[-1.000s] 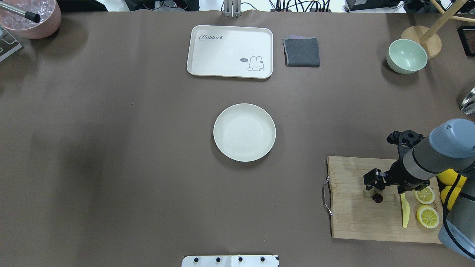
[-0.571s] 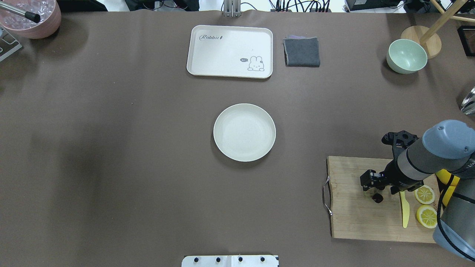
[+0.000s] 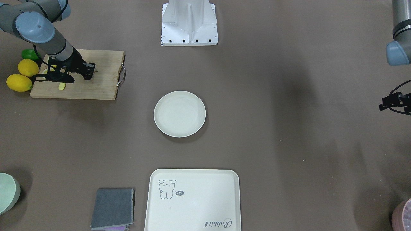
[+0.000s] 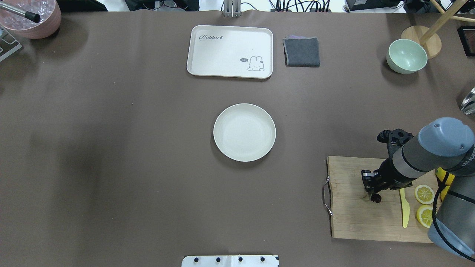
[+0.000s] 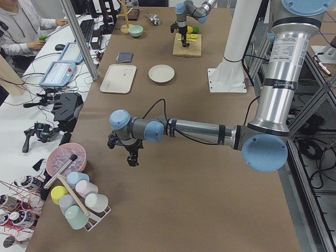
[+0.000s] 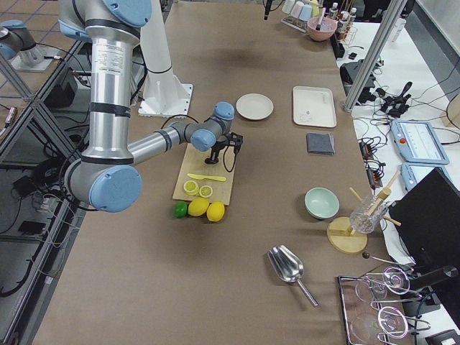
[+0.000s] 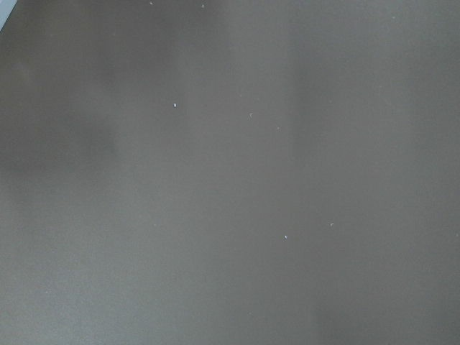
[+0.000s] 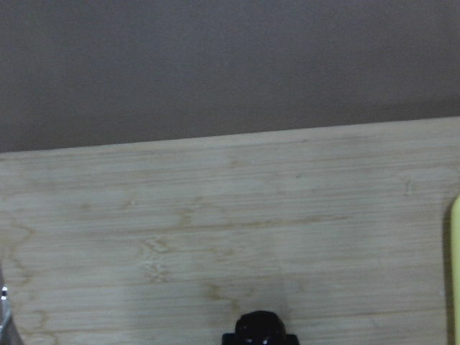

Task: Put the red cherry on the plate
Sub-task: 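Lift the cherry with the right gripper and carry it over the white plate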

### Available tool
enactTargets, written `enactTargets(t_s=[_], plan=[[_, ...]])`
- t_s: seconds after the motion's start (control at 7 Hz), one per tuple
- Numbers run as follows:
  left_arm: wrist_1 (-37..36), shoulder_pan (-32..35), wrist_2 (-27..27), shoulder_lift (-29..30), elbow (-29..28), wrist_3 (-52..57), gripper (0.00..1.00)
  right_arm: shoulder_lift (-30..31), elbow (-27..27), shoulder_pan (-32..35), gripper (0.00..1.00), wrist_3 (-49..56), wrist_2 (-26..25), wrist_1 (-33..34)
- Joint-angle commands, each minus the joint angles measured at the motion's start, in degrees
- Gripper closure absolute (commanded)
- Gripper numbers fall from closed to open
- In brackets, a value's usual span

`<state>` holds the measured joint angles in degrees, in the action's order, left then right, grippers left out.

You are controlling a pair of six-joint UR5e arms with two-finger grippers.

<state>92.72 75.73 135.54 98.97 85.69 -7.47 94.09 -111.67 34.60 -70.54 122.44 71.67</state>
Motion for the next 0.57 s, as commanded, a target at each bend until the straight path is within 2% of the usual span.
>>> enactTargets(t_s=[0.0,0.14,0.29,0.43], plan=[[0.0,-0.1,0.0,0.0,-0.2,0.0,0.02,-6.2,-0.1,1.9,1.0,-0.1,1.4,6.6],[0.0,-0.1,0.1,0.1,-0.2,0.0,0.02,-13.0,0.0,4.7,1.0,0.6,3.4,15.4],[0.0,-0.1,0.1,0.1,-0.5,0.1,0.02,-19.3,0.0,6.0,1.0,0.8,3.8,21.6],[0.0,-0.1,0.1,0.0,-0.5,0.1,0.02,-24.3,0.8,7.4,1.0,0.4,4.0,24.6]])
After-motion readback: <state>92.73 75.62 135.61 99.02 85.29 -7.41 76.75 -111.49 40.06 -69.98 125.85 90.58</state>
